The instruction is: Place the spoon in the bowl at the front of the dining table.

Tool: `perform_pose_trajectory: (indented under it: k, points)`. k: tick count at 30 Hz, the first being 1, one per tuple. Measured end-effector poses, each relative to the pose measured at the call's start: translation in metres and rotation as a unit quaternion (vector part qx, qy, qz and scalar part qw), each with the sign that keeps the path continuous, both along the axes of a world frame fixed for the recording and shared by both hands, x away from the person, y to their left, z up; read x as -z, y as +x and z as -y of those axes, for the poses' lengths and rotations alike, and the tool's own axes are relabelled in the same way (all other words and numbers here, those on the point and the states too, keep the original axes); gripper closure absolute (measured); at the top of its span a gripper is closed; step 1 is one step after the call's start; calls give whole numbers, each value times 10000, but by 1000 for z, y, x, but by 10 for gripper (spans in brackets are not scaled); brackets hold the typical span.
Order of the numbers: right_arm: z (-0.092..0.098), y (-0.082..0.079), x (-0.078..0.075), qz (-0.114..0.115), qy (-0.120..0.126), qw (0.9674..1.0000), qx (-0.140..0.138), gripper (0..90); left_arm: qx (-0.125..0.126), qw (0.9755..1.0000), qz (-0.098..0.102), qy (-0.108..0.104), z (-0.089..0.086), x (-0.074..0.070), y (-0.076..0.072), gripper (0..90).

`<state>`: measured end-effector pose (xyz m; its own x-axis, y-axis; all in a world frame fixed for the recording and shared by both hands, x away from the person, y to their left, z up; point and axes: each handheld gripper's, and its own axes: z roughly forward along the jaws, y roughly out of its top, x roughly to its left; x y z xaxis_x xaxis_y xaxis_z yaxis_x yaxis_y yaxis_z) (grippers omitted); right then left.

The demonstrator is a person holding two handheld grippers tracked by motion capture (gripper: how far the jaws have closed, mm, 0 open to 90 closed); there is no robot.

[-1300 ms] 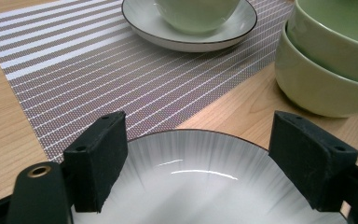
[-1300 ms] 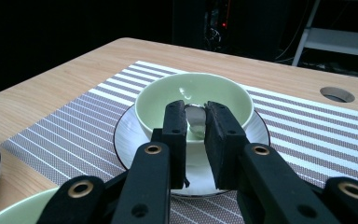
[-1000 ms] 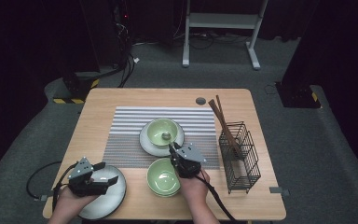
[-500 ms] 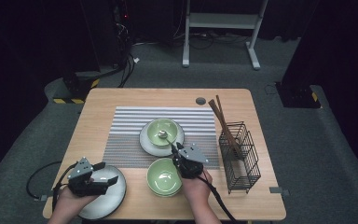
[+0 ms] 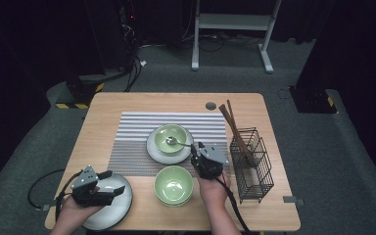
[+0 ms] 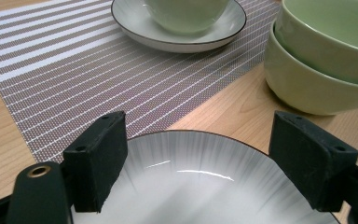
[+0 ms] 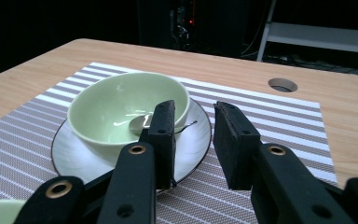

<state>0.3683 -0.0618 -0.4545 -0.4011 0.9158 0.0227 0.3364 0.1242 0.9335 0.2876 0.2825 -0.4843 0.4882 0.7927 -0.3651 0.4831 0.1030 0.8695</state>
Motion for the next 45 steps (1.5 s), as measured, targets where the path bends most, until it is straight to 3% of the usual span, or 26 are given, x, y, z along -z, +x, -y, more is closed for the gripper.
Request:
perform_pose_trajectory:
  k: [15, 20, 28, 45]
  points:
    - [-2, -15, -23, 337, -7, 9994, -61, 711, -82, 10000, 12, -15, 0, 0, 0, 191]
    - [-4, -20, -28, 320, 63, 9994, -151, 801, -62, 10000, -10, 29, 0, 0, 0, 204]
    - [-11, -21, -17, 205, -13, 9994, -293, 823, -70, 10000, -6, 40, -1, 0, 1, 207]
    - [-11, -9, -2, -18, -151, 9997, -201, 822, -95, 10000, -23, 18, -2, -1, 1, 218]
